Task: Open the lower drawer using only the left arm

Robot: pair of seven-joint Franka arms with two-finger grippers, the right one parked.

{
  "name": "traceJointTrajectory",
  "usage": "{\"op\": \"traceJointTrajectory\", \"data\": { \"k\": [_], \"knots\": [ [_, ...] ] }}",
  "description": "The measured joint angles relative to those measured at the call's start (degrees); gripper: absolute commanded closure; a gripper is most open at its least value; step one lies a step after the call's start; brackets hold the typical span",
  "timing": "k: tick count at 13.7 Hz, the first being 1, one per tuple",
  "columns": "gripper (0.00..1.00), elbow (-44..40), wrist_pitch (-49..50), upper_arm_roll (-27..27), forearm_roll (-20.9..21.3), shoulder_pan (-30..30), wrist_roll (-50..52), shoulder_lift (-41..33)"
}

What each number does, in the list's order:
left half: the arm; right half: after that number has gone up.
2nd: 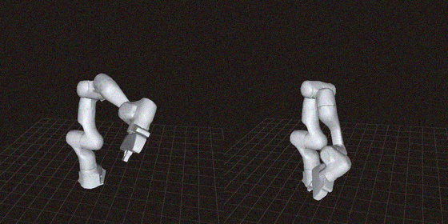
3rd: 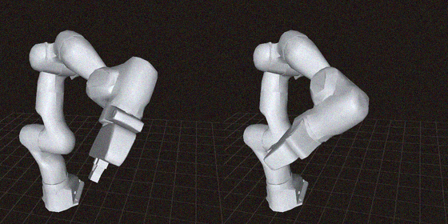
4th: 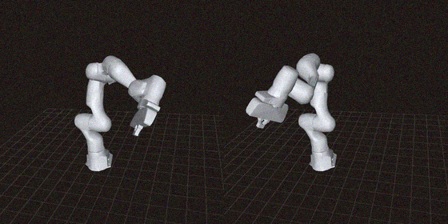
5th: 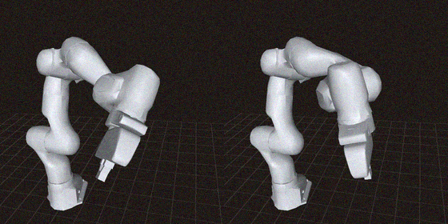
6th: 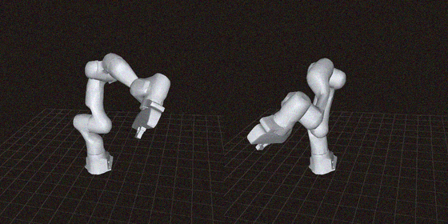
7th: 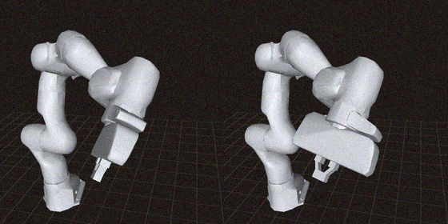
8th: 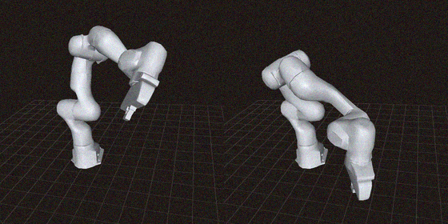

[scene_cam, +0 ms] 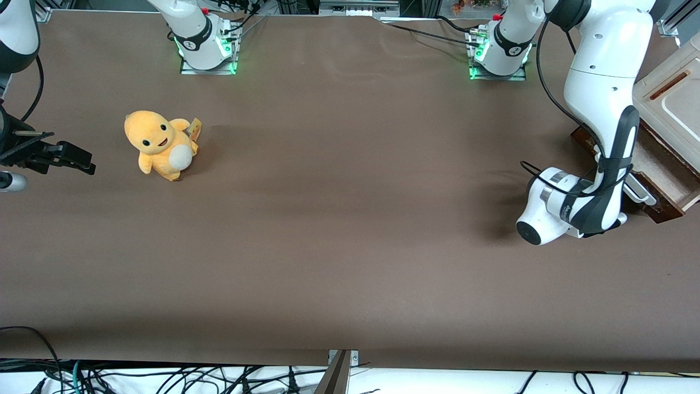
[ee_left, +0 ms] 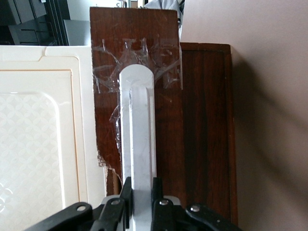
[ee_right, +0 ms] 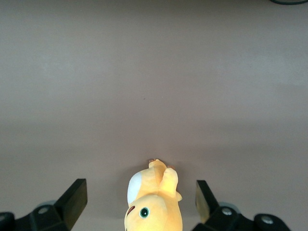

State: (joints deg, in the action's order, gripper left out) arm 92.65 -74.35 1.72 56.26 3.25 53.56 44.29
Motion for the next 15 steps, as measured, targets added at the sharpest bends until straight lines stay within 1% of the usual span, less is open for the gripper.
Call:
{"op": "traceJointTrajectory", "data": {
  "k": [1,2,3,4,11,15],
  "knots": [
    [0.89,-0.07,0.06,0.0,0.0,0.15,0.0,0.21],
    [0.64,-0.16,0.07,0.0,0.0,0.19,0.0,0.44],
    [0.23,-0.21,0.08,0.0,0.0,0.19,-0.01,0.64],
    [0.0,-0.21,0.18,-0.03,0.01,0.18,-0.28,0.77],
    [0.0,-0.68,1.78,-0.25,0.01,0.18,-1.15,0.99],
    [0.0,-3.81,2.19,-0.09,-0.58,0.66,-6.73,0.81]
  ]
}}
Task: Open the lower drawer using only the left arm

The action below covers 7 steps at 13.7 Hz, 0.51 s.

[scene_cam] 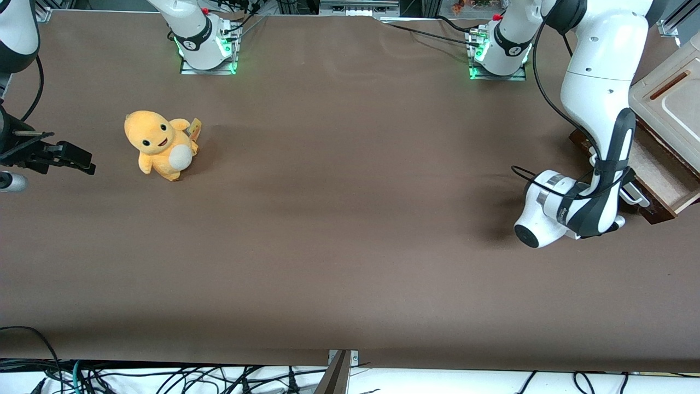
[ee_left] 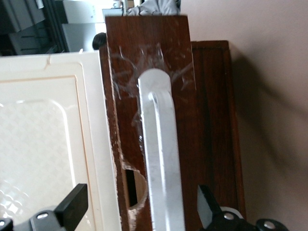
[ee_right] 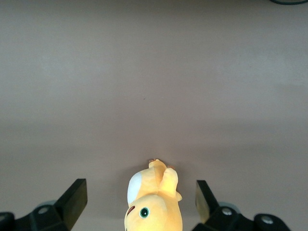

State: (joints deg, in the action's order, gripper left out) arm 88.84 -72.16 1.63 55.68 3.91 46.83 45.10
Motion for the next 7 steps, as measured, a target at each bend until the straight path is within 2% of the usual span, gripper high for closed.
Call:
{"op": "traceJointTrajectory", "data": {
  "k": [4,7],
  "knots": [
    [0.0,-7.18,0.23,0.02,-8.02,0.23,-9.93,-2.03],
    [0.0,-11.37,0.27,0.54,-17.74,0.28,-19.61,-5.84]
  ]
}}
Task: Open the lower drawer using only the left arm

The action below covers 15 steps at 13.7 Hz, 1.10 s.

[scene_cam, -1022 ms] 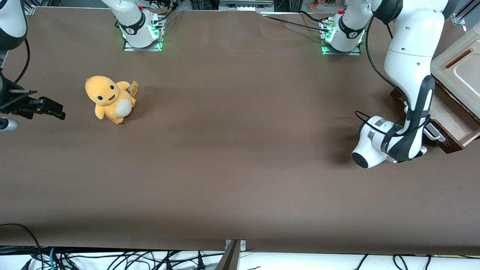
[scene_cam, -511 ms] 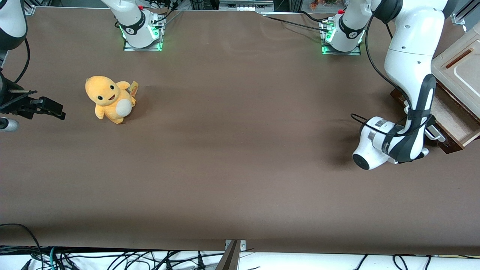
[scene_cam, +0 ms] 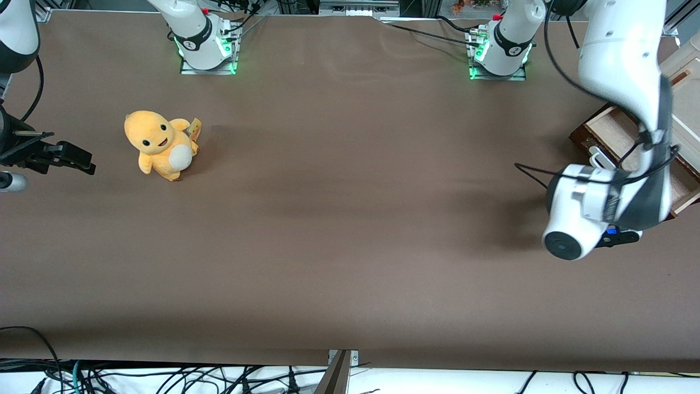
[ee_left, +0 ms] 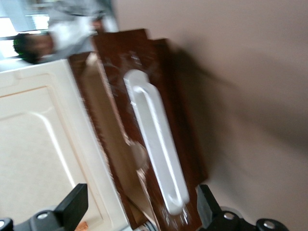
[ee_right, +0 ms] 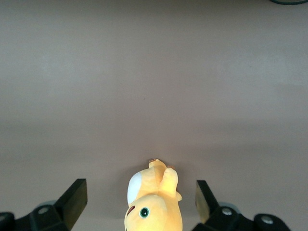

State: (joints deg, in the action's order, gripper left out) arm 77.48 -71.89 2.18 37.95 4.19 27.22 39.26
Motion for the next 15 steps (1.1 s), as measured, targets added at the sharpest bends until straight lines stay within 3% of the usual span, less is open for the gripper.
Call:
{"op": "traceJointTrajectory", "data": {
  "k": [3,9,15],
  "knots": [
    [0.0,-3.55,-0.01,1.86,-7.78,0.17,-8.89,-3.37],
    [0.0,-9.05,-0.1,3.24,-31.97,-2.29,-13.09,-6.56],
    [0.0,-12.3,-2.92,3.22,-40.33,-4.06,-23.19,-14.58]
  ]
}}
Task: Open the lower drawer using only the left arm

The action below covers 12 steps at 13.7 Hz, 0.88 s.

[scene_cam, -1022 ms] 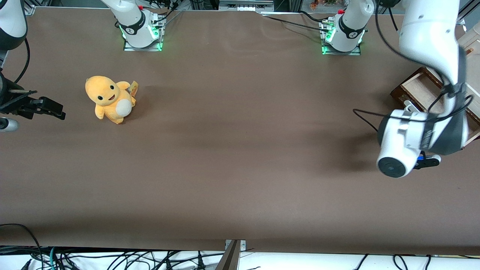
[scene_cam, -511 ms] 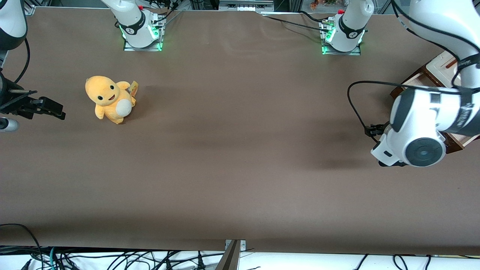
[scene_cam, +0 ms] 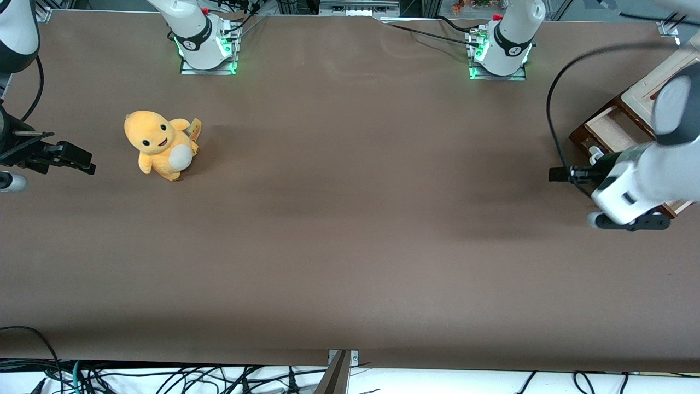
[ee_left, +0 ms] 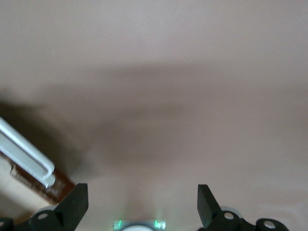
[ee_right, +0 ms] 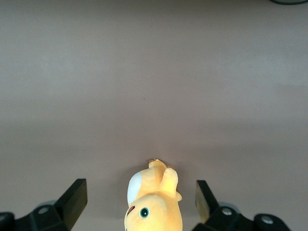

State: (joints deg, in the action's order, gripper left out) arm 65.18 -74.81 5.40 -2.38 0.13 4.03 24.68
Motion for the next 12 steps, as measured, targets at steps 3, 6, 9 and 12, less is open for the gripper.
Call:
{"op": "traceJointTrajectory", "data": {
  "k": [3,6,9,12],
  "knots": [
    [0.0,8.37,-9.02,0.0,-0.77,0.31,-1.2,-8.83],
    [0.0,25.5,-21.89,-0.71,-0.77,0.18,-1.36,-17.97],
    [0.0,33.79,-24.9,-1.97,-0.76,0.16,-1.85,-22.1],
    [0.0,34.88,-25.32,-2.77,-0.52,0.14,-2.17,-23.82]
  ]
}}
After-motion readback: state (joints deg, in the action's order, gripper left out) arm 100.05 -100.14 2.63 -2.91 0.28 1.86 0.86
